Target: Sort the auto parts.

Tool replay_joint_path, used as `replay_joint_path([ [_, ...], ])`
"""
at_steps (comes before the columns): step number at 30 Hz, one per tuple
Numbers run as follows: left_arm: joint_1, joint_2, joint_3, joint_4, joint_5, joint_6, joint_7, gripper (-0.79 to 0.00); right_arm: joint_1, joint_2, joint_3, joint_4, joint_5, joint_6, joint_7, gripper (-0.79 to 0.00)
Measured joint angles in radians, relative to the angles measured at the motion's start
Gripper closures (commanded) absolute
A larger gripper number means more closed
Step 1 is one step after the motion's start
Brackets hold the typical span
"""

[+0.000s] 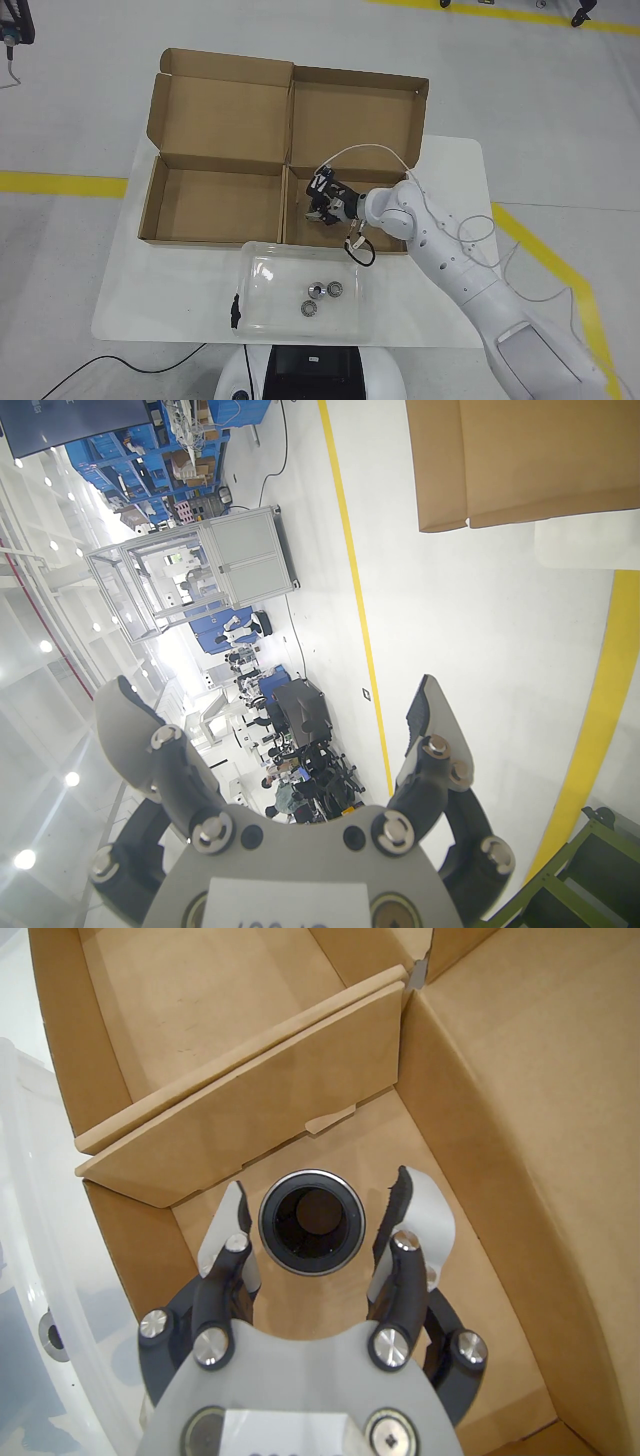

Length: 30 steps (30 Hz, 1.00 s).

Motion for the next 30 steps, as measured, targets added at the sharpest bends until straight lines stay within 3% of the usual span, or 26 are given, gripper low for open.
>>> replay_joint_path([
  [5, 0.000, 0.000, 0.000, 0.000, 0.000, 0.000, 0.000, -0.785, -0.015, 0.011, 0.025, -0.060, -0.019, -0.027, -0.024, -0.785],
  [13, 0.000, 0.000, 0.000, 0.000, 0.000, 0.000, 0.000, -0.785, -0.118, 0.058, 0.110, -0.326, -0.118, -0.108, -0.096, -0.785],
  [24, 0.000, 0.000, 0.000, 0.000, 0.000, 0.000, 0.000, -0.785, -0.305, 0.118, 0.234, -0.646, -0.167, -0.161, 0.012, -0.760],
  [30, 0.000, 0.000, 0.000, 0.000, 0.000, 0.000, 0.000, -0.785, -0.387, 0.140, 0.242, -0.722, -0.146, -0.222, 0.114, -0.757],
])
